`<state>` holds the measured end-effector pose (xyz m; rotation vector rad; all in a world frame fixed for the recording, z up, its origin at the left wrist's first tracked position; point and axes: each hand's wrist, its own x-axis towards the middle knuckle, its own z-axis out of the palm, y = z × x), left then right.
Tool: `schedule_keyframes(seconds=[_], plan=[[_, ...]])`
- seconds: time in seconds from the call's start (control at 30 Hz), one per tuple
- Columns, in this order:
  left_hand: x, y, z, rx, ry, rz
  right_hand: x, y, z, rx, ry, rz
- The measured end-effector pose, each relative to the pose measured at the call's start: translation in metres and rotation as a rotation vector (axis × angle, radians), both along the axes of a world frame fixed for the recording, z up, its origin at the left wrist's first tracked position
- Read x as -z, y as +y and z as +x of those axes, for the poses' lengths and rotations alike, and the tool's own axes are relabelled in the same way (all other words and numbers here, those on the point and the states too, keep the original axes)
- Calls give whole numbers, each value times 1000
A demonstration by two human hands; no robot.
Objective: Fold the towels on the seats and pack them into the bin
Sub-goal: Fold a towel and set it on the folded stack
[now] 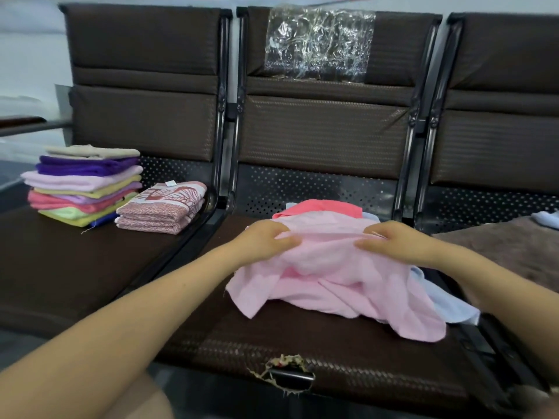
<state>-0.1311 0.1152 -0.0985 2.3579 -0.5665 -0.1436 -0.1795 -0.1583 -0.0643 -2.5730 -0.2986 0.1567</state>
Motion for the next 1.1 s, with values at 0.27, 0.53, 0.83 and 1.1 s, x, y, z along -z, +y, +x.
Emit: schedule_keyframes(seconds=[0.27,0.53,0.83,1.1], plan=[[10,16,31,20,29,20,20,-34,19,313,230,619],[33,15,49,-66,-117,304,57,-40,38,553,34,400],[57,-22,43,-226,227,-178,63,-25,53,500,305,966],[50,-26,46,-456,216,-153,65,-20,58,712,-149,831]])
